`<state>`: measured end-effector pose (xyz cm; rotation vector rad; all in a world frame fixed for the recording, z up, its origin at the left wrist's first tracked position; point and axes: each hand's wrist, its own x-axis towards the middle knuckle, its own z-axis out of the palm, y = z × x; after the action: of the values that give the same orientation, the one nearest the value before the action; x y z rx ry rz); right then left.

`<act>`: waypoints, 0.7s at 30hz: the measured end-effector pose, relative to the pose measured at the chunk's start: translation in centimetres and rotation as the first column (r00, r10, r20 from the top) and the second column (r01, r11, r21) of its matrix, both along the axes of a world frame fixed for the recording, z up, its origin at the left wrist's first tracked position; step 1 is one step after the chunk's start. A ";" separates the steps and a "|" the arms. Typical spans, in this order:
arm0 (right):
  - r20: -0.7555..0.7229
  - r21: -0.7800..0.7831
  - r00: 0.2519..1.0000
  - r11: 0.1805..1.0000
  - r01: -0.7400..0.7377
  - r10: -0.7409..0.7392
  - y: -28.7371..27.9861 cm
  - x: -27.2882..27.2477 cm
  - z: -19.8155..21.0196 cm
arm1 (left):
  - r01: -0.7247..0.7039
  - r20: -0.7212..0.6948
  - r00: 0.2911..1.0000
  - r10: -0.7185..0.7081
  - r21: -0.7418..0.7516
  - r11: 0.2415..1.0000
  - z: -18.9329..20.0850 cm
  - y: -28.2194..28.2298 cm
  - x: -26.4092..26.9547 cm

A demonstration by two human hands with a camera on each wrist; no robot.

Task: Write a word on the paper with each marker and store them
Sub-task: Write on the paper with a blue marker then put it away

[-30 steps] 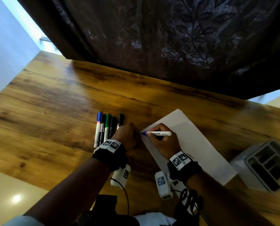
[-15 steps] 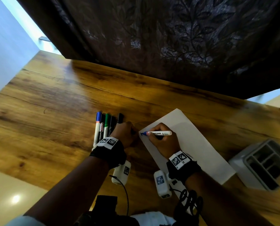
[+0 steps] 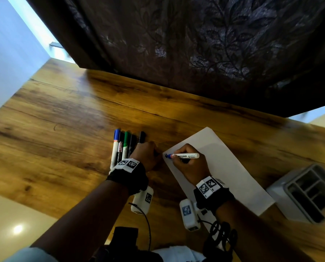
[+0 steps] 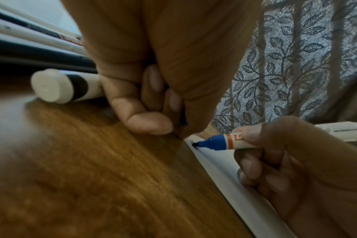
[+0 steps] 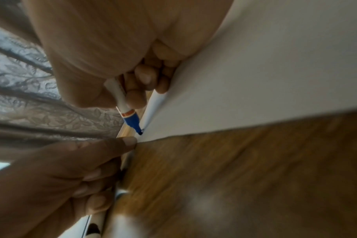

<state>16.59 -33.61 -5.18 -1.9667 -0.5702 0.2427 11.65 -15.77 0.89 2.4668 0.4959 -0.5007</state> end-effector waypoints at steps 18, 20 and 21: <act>-0.005 0.006 0.998 0.998 0.061 -0.061 -0.2 0.5 0.0 | -0.040 -0.013 0.999 0.039 -0.014 0.999 -0.4 0.1 0.0; -0.006 0.001 0.999 0.999 0.052 -0.052 -0.3 0.5 0.1 | -0.036 -0.014 0.999 0.036 -0.010 0.999 -0.5 0.1 0.0; -0.013 0.001 0.999 0.999 0.052 -0.052 -0.4 0.4 0.1 | -0.036 -0.015 0.999 0.035 -0.011 0.999 -0.5 0.0 0.0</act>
<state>17.01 -33.99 -5.05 -1.9748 -0.5101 0.2230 11.65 -15.74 0.34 2.4412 0.5406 -0.5059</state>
